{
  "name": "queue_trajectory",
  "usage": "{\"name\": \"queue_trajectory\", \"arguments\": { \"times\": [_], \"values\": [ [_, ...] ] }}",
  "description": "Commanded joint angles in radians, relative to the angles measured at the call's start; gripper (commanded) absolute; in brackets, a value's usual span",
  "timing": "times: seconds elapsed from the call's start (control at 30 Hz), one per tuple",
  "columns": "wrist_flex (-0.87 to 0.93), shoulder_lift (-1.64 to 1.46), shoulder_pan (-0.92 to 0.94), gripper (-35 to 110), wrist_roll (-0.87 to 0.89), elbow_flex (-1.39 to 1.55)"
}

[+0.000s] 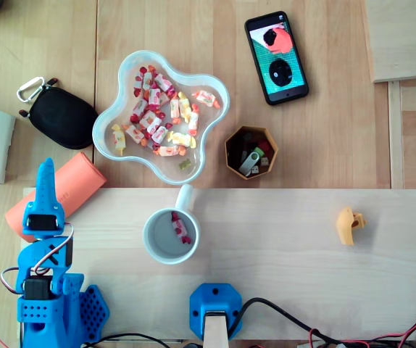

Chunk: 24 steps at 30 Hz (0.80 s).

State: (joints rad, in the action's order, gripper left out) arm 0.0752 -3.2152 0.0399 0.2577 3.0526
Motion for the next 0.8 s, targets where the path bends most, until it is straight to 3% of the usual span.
{"name": "queue_trajectory", "arguments": {
  "times": [0.0,0.47,0.77],
  "values": [
    [0.002,-0.017,0.0,47,0.017,-0.014],
    [0.021,0.003,0.0,47,0.017,-0.109],
    [0.393,0.003,0.0,47,0.018,-0.4]
  ]
}}
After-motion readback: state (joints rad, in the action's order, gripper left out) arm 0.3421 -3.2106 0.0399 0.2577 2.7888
